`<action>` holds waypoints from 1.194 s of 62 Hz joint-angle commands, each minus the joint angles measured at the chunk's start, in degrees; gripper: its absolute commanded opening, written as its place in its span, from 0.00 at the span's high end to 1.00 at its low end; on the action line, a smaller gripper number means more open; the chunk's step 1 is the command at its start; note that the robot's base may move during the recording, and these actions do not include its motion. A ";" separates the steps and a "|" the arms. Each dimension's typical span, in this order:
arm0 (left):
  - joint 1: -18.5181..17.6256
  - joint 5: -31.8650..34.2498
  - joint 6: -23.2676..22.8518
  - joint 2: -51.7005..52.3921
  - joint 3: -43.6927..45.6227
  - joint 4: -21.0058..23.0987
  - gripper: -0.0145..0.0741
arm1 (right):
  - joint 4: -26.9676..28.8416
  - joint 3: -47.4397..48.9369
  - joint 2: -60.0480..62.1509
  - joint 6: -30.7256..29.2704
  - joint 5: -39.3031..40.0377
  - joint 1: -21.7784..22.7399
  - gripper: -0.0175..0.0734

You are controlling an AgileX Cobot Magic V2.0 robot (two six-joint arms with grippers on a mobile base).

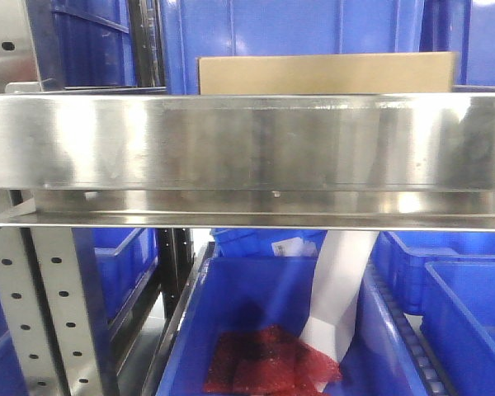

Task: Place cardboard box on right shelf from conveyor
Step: 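Open the right gripper to release the box on the roller shelf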

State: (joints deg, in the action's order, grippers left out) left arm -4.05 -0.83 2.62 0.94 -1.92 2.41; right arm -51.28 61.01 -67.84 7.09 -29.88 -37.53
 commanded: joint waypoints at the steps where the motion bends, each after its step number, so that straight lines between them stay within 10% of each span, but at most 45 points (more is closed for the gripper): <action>1: -0.08 4.98 0.01 0.34 -0.35 0.27 0.97 | -1.76 1.72 3.26 8.13 1.70 2.94 0.74; 35: -0.08 4.98 0.01 0.34 -0.35 0.27 0.97 | 0.71 -5.40 16.06 13.55 4.72 10.77 0.75; 55: -0.08 4.98 0.01 0.34 -0.35 0.27 0.97 | 36.46 -18.22 23.45 -21.04 18.46 28.75 0.75; 74: -0.08 4.98 0.01 0.34 -0.35 0.27 0.97 | 49.63 -36.04 34.72 -11.70 31.95 32.29 0.75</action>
State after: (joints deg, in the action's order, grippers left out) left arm -4.05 -0.83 2.62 0.94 -1.92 2.41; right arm -3.30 26.92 -36.37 -7.99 -4.93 -5.63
